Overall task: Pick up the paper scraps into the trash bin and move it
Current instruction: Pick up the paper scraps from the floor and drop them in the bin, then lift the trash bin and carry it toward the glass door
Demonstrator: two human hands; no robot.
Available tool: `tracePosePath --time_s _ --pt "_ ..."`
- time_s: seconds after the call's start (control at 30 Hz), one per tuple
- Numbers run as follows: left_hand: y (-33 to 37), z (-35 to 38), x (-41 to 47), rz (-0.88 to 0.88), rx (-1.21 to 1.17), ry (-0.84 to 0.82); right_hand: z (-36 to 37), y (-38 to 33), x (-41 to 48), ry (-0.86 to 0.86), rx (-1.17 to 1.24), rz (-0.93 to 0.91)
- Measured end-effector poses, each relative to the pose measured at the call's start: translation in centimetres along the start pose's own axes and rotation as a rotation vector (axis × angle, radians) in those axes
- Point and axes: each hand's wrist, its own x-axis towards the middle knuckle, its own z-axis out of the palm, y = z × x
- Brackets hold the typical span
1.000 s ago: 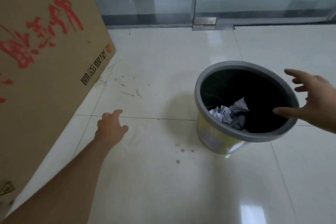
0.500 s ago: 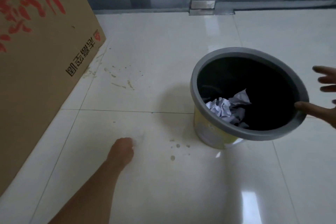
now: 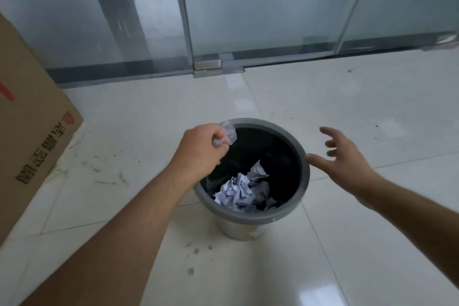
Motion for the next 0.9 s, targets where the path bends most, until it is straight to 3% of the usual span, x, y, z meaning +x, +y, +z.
tracePosePath --time_s 0.17,0.37,0.53,0.63,0.77,0.9 --pt "0.5 3.0 0.7 0.006 0.021 -0.052 -2.0 -0.1 -0.6 0.011 0.006 0.01" --pt "-0.2 2.9 0.1 -0.014 0.141 -0.252 -3.2 0.6 -1.1 0.013 0.007 0.063" --pt "-1.3 0.0 -0.8 -0.021 0.239 -0.022 -2.4 0.5 -0.8 -0.017 -0.006 0.08" --pt "-3.4 -1.2 -1.5 -0.168 0.254 0.129 -1.3 0.0 -0.6 -0.025 -0.006 0.095" --pt "-5.6 -0.1 -3.3 -0.343 0.118 0.029 1.3 -0.7 -0.6 -0.085 -0.027 0.169" --pt "-5.6 1.8 -4.1 -0.337 -0.043 0.025 3.6 -0.5 -0.5 -0.126 -0.092 0.173"
